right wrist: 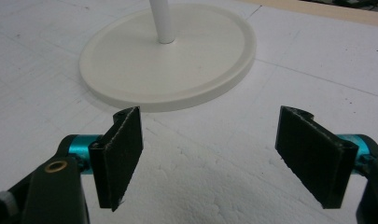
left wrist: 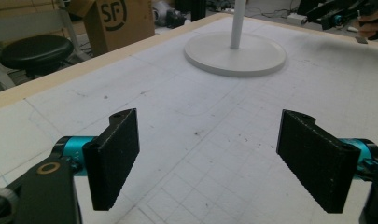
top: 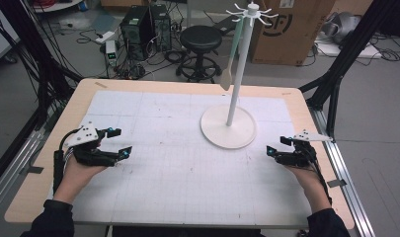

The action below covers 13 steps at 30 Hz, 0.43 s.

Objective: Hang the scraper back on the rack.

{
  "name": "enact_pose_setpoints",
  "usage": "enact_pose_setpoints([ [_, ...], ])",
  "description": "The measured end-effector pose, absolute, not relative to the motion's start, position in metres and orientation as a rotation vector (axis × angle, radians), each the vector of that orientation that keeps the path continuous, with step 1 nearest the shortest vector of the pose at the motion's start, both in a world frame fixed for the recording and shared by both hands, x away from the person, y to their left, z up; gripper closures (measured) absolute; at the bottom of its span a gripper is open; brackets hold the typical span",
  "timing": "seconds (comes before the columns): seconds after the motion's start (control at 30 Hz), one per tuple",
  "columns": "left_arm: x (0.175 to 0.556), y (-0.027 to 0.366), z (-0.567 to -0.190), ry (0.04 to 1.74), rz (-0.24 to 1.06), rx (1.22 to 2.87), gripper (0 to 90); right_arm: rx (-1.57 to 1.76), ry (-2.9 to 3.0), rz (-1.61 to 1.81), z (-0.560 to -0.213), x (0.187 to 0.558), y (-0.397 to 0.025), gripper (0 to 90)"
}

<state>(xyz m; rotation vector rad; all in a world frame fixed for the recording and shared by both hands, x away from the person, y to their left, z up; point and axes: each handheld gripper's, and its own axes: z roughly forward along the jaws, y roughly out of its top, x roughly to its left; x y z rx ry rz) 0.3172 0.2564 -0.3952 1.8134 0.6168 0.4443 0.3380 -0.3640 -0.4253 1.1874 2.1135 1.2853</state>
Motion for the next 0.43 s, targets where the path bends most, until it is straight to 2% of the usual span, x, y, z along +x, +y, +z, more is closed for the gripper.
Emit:
enact_pose_setpoints([
  [0.43,0.3171,0.2584,-0.4013,0.645,0.447,1.797,21.7,1.186,2.119,1.282,-0.4261,0.3384,-0.3638,22.2],
])
